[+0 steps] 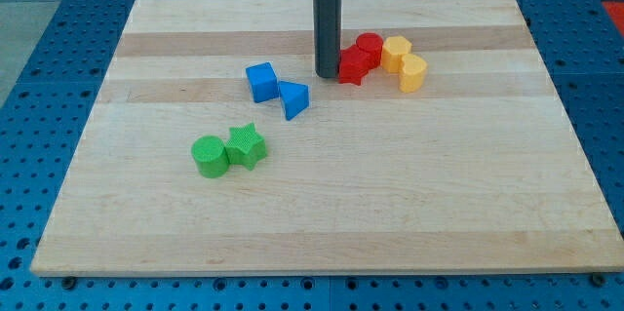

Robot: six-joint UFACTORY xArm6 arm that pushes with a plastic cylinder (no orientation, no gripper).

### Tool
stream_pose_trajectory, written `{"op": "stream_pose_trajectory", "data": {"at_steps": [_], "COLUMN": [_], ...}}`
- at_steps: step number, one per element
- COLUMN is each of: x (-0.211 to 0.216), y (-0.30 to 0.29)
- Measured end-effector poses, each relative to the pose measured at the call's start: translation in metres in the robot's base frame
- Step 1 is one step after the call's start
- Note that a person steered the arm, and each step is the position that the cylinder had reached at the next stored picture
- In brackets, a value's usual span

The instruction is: Move the blue triangle and blue cube to the red star

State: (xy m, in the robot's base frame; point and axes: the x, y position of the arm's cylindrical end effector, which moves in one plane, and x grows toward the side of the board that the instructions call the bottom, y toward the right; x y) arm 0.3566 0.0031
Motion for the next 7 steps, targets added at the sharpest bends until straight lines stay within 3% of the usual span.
{"op": "stream_pose_trajectory", "data": {"at_steps": [3, 6, 7], "x": [-0.005, -0.015, -0.005], "y": [-0.012, -0.102, -0.104]}}
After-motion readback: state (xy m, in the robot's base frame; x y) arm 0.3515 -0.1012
